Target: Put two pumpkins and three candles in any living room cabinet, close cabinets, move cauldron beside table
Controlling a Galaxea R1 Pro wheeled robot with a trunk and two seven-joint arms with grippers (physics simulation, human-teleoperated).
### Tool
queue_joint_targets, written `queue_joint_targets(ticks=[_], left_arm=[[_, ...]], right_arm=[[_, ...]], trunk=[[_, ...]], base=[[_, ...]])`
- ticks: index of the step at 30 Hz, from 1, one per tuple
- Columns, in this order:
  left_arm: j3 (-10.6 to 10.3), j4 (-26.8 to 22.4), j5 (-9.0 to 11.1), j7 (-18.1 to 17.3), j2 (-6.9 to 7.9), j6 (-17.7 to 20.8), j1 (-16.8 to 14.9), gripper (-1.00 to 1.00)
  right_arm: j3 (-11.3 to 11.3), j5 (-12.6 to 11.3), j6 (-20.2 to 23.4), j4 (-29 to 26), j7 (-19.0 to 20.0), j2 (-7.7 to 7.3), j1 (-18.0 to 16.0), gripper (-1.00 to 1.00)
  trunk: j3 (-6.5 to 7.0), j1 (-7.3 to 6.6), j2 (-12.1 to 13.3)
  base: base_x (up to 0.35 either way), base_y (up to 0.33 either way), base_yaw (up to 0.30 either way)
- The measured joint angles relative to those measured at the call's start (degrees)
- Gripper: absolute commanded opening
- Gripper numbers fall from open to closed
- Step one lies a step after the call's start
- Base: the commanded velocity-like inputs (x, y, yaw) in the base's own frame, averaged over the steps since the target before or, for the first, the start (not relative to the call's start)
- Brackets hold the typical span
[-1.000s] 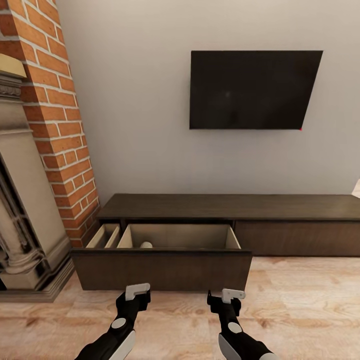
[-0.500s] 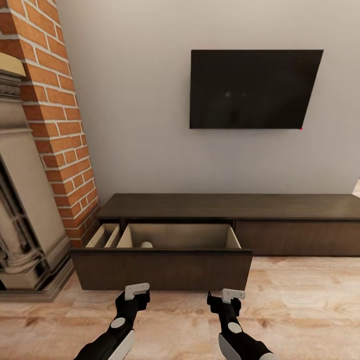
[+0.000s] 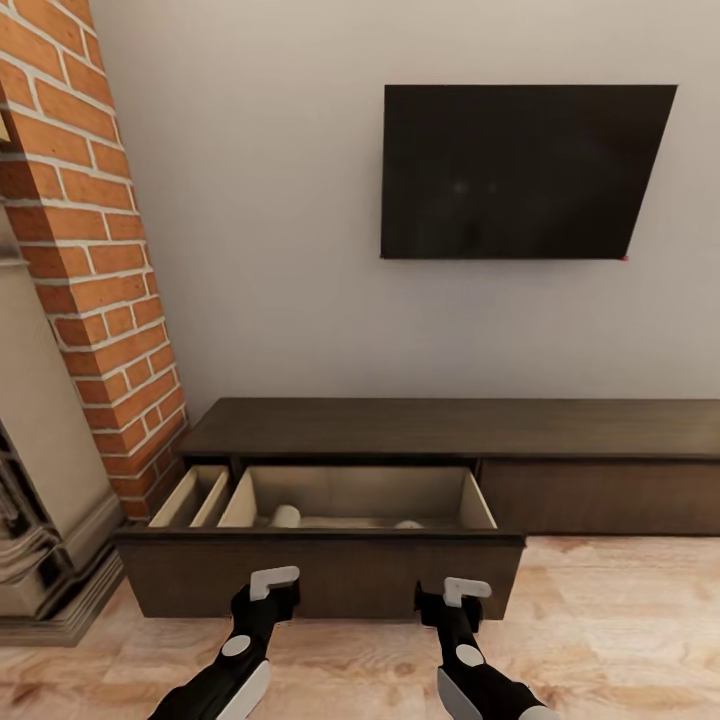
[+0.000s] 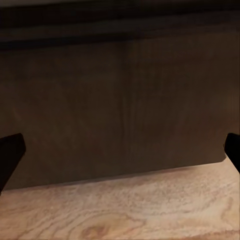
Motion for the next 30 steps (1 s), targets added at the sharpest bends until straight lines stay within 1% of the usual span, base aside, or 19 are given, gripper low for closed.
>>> queue_joint_targets(ticks=[3,9,13,27,30], left_arm=[[-0.1,0.0,-0.03,0.11,-0.11,-0.04,0.0,1.0],[-0.05,0.0,-0.06,0.08,-0.07,-0.06,0.0,1.0],[-0.03,0.0,-0.06,0.07,-0.04,-0.06,0.0,1.0],[-0.14,0.0,-0.08,0.03,-0.04,-0.06,0.0,1.0],[-0.12,0.0,-0.07,0.06,-0.06,-0.06,0.0,1.0]], right_arm=[[0.0,0.0,0.01,0.0,0.0,0.0,0.0,1.0],[0.0,0.0,-0.03,0.0,0.0,-0.02,0.0,1.0],[0.0,-0.01,-0.06,0.0,0.0,-0.01,0.0,1.0],[0.0,-0.01,-0.07,0.0,0.0,-0.03,0.0,1.0],[0.0,0.0,-0.07,0.0,0.0,-0.03,0.0,1.0]], trunk=[[0.0,0.02,0.0],[0.0,0.03,0.0],[-0.72,0.91,-1.59],[-3.82,1.28,-1.79],[-3.83,1.27,-1.79]], base=[[0.164,0.0,0.0],[0.027,0.0,0.0],[0.003,0.0,0.0],[0.0,0.0,0.0],[0.0,0.0,0.0]])
